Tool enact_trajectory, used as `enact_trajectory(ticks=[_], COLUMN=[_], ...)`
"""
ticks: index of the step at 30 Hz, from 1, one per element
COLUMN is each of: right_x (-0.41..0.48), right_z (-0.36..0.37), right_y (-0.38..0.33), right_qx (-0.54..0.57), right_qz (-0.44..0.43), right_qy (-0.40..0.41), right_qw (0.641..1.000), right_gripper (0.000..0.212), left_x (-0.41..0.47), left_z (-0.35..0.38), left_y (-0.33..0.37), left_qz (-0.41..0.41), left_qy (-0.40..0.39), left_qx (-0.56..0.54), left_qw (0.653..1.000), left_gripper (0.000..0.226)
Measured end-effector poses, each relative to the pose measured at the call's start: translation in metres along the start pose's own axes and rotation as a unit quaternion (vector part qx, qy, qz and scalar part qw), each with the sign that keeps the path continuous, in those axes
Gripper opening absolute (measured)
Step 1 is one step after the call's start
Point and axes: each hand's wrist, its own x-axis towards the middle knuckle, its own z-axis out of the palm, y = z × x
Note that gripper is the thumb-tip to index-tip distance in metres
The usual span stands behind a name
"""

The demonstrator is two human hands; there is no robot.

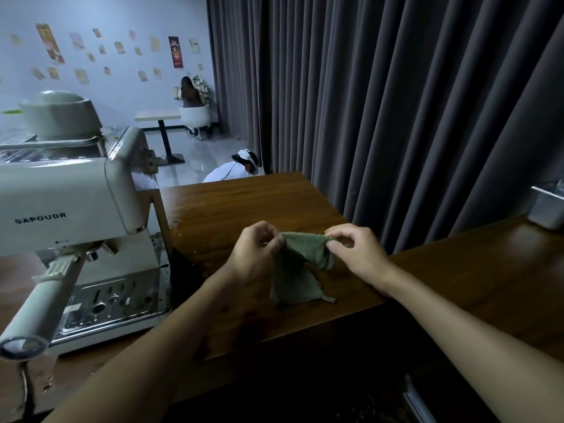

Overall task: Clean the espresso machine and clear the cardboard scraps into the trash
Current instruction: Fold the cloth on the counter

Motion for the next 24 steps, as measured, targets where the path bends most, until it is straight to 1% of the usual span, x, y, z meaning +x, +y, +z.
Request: enact_trajectory(ticks=[2,6,8,10,11,12,14,17,18,19,21,22,24], right_x=[0.007,0.015,0.018,0.02,0.021,0.02,0.019,0.02,0.022,0.023,0.021,0.019,0.012], right_z=[-0.009,-0.023,-0.027,-0.03,-0.03,-0.03,-0.029,-0.025,-0.024,-0.022,-0.02,-0.018,-0.011], right_y=[-0.007,-0.026,-0.03,-0.029,-0.026,-0.022,-0.014,-0.006,-0.003,0.002,0.013,0.02,0.03], right_qx=[0.036,0.144,0.176,0.178,0.171,0.156,0.126,0.127,0.11,0.077,-0.03,-0.084,-0.156], right_qz=[0.004,-0.01,-0.009,0.002,0.009,0.012,0.015,0.039,0.053,0.074,0.111,0.113,0.102], right_qy=[0.023,0.046,0.069,0.083,0.079,0.069,0.052,0.06,0.062,0.053,0.019,-0.002,-0.044], right_qw=[0.999,0.988,0.982,0.981,0.982,0.985,0.991,0.989,0.991,0.993,0.993,0.99,0.981], right_gripper=[0.009,0.015,0.015,0.014,0.014,0.015,0.017,0.016,0.016,0.018,0.028,0.027,0.013], left_x=[0.004,0.013,0.017,0.017,0.016,0.015,0.014,0.017,0.02,0.021,0.02,0.018,0.013], left_z=[-0.007,-0.012,-0.014,-0.017,-0.018,-0.019,-0.02,-0.02,-0.019,-0.018,-0.014,-0.011,-0.003], left_y=[0.016,0.036,0.038,0.033,0.029,0.025,0.02,0.02,0.018,0.015,0.006,0.001,-0.009], left_qz=[0.031,0.085,0.108,0.108,0.102,0.098,0.099,0.097,0.097,0.09,0.079,0.085,0.098], left_qy=[0.015,0.066,0.057,0.02,-0.004,-0.026,-0.05,-0.035,-0.025,-0.022,-0.032,-0.041,-0.086], left_qx=[-0.006,-0.024,-0.008,0.056,0.094,0.126,0.143,0.12,0.137,0.169,0.235,0.268,0.327], left_qw=[0.999,0.994,0.993,0.992,0.99,0.987,0.983,0.987,0.986,0.981,0.968,0.959,0.936], left_gripper=[0.007,0.005,0.003,0.012,0.015,0.012,0.006,0.005,0.008,0.018,0.036,0.038,0.033])
